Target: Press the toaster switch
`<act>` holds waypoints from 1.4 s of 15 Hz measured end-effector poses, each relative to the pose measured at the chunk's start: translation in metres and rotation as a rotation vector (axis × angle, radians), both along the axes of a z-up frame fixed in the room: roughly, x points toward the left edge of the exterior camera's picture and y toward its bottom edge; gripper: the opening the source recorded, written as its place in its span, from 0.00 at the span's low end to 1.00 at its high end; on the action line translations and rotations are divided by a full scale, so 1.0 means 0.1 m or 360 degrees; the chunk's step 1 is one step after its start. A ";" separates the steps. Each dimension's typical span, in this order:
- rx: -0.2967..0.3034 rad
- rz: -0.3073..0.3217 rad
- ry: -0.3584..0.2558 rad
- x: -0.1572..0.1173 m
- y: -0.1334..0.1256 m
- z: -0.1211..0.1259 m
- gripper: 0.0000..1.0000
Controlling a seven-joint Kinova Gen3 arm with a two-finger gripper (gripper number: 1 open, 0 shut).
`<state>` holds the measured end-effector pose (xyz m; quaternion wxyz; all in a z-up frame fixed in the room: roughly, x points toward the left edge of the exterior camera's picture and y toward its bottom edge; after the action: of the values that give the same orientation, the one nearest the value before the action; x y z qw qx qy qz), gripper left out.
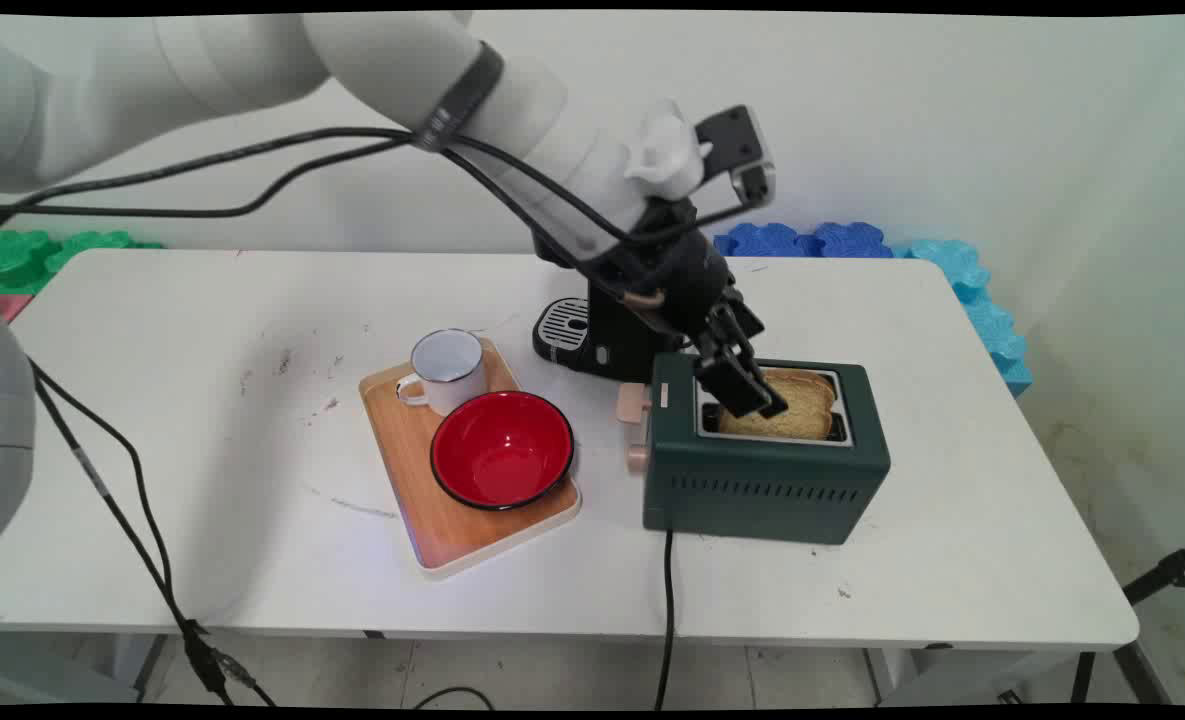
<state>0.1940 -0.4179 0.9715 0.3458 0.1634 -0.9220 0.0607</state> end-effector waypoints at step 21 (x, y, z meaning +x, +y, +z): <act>-0.0029 0.0020 0.0199 2.46 0.87 0.16 1.00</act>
<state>0.4400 -0.3313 0.9871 0.4037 0.1696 -0.8970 0.0610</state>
